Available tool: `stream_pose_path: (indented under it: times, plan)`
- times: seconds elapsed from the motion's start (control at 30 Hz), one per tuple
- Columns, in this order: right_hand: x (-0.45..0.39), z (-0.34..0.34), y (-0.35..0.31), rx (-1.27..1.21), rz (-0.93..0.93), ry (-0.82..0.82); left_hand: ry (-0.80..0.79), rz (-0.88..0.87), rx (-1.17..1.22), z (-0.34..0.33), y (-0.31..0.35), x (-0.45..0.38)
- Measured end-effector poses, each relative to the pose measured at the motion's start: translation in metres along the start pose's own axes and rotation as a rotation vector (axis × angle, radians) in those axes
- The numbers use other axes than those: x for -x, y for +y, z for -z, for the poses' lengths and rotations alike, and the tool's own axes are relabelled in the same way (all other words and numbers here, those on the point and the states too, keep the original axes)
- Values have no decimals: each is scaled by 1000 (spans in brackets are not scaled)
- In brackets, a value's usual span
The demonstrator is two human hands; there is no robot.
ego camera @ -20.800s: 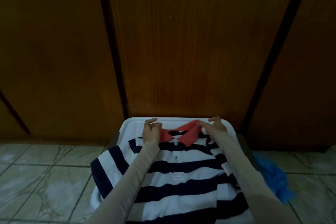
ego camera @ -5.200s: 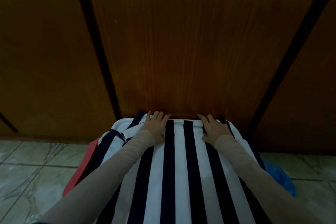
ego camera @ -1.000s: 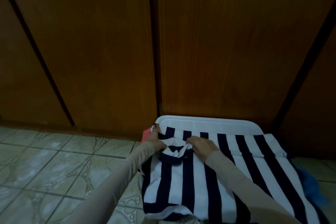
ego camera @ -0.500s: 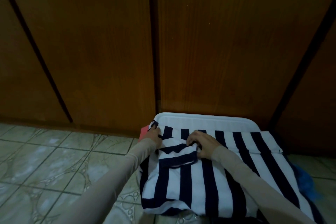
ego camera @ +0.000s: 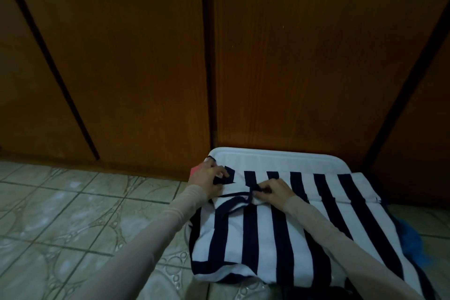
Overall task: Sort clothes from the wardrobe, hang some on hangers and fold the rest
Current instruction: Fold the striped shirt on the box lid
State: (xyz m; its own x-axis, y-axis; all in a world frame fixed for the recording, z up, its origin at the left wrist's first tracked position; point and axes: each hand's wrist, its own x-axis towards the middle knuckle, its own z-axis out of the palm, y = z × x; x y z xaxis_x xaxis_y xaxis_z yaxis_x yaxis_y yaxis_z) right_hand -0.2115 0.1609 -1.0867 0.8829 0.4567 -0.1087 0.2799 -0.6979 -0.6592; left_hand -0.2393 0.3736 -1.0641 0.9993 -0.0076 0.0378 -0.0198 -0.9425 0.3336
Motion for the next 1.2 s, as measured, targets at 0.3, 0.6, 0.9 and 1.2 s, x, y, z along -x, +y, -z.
stream_pose_path:
  times: [0.3, 0.6, 0.9, 1.2]
  plan:
    - [-26, -12, -4, -39, -346, 189, -327, 155, 303, -5, -1, 5]
    - [-27, -19, -9, 650, -290, 319, -92, 304, 30, -14, 10, -7]
    - [-17, -20, 13, 483, -175, 217, 28, -95, -299, -41, 28, 3]
    - [3, -5, 52, 547, -354, 91, -204, -99, -356, -66, 32, 5]
